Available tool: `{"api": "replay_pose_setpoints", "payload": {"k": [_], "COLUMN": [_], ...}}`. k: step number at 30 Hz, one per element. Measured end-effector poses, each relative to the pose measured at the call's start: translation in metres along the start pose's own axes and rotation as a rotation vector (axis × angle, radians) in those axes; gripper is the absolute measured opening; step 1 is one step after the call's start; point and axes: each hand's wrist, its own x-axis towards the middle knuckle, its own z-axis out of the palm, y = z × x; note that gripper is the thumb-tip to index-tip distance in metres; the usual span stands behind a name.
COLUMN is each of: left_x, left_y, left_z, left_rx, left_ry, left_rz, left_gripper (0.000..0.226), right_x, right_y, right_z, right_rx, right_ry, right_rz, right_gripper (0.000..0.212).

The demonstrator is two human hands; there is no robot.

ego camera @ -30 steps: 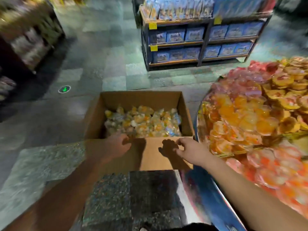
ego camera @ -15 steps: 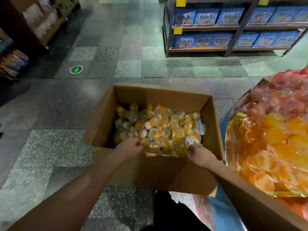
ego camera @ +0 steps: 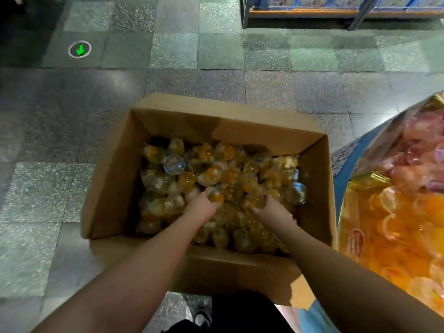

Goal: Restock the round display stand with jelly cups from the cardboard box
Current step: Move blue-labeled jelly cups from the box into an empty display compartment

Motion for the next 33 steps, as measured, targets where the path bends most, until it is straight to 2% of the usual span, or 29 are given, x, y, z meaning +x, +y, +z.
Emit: {"api": "replay_pose_setpoints", "payload": {"k": [6, 9, 12, 17, 20, 24, 29, 33], "left_x": [0.043, 0.052, 0.061, 0.042, 0.009, -0.045, -0.141, -0.207], "left_y": [0.006, 0.006, 0.004, 0.008, 0.005, -0.012, -0.036, -0.06], "left_z": [0.03, 0.041, 0.049, 0.037, 0.023, 0.006, -0.003, 0.006], "left_rx": [0.06, 0.203, 0.271, -0.001, -0.192, -0.43, -0.606, -0.617], "left_ry": [0.022, 0.103, 0.089, 0.086, 0.114, 0.062, -0.052, -0.022], "left_rz": [-0.097, -0.097, -0.102, -0.115, -0.008, 0.161, 0.422, 0.628], "left_gripper": [0.057, 0.07, 0.083, 0.071, 0.074, 0.082, 0.065, 0.069], "right_x": [0.027, 0.035, 0.038, 0.026, 0.004, -0.048, -0.137, -0.218], "right_y": [-0.013, -0.011, -0.007, -0.003, 0.002, 0.012, 0.023, 0.042], "right_z": [0.018, 0.029, 0.036, 0.032, 0.021, 0.002, 0.002, 0.022], "right_rx": [-0.002, 0.006, 0.062, 0.249, 0.362, 0.493, 0.674, 0.759], "right_ry": [-0.031, 0.011, 0.039, 0.05, 0.07, 0.015, 0.032, 0.107], "right_rz": [0.137, 0.146, 0.142, 0.173, 0.108, -0.044, -0.287, -0.427], "right_gripper": [0.096, 0.097, 0.096, 0.089, 0.086, 0.082, 0.083, 0.095]}}
